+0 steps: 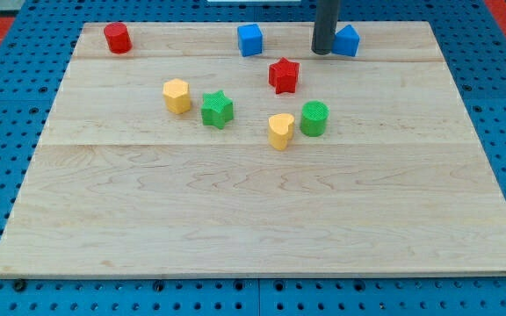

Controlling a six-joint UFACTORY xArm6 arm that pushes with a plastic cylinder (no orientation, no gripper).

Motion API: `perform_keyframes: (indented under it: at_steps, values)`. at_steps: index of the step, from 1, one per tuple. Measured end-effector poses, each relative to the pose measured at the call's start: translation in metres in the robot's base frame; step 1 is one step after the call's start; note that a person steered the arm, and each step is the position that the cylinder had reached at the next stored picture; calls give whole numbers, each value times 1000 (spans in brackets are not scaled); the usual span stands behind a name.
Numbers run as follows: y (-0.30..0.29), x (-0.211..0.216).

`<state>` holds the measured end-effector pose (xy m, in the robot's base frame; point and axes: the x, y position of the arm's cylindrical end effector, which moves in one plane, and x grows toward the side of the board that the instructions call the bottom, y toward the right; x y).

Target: Place the hexagon parallel to the green star

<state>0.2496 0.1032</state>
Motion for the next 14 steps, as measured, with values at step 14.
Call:
perform_keyframes:
  at_steps: [14]
  values:
    - [-303, 127]
